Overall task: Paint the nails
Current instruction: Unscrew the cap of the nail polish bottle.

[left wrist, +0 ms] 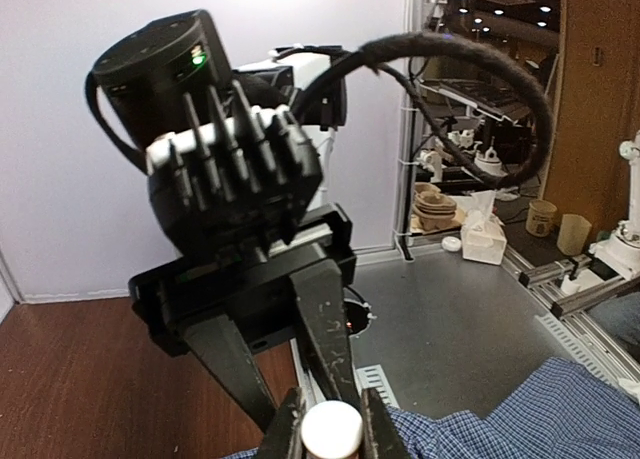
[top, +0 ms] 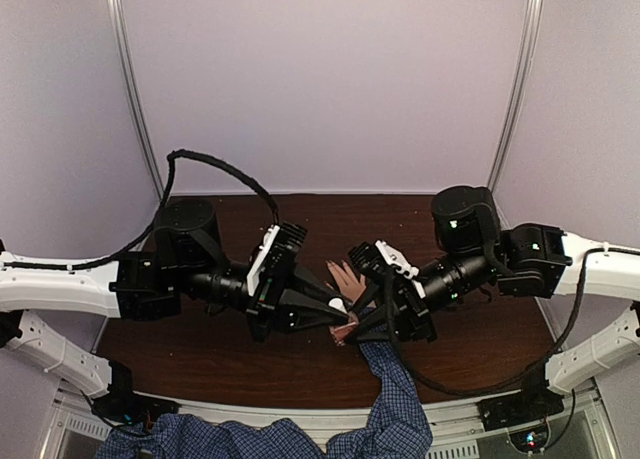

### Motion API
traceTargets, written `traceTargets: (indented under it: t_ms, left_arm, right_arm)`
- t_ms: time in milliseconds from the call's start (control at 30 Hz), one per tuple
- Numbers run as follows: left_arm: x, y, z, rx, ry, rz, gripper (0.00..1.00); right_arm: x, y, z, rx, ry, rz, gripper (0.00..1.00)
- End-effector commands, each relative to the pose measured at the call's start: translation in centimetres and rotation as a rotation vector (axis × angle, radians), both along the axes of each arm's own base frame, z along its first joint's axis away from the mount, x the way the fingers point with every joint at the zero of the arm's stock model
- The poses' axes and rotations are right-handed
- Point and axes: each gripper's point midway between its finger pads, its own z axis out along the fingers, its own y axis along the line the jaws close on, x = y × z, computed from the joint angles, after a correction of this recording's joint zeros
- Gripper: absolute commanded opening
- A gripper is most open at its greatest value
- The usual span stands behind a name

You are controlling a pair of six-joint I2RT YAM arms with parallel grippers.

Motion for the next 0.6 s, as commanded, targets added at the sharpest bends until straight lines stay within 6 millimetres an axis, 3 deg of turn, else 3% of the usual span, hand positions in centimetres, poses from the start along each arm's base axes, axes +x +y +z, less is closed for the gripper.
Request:
traceTargets:
  t_ms: [0, 300, 567]
  left_arm:
    - [2.6, -0.4, 2.1, -0.064, -0.001, 0.165, 0.00]
    - [9.5, -0.6, 1.5, -0.056, 0.139, 0.558, 0.00]
    - [14.6, 0.2, -0.4, -0.058, 0.272, 0.862, 0.00]
  right_arm:
    - [5.0, 0.5, 1.2, 0.016, -0.124, -0.270, 0.00]
    - [11.1, -0.4, 0.3, -0.054, -0.220, -0.603, 0.00]
    - [14.2, -0.2, -0.4, -0.105, -0.255, -0.760, 0.00]
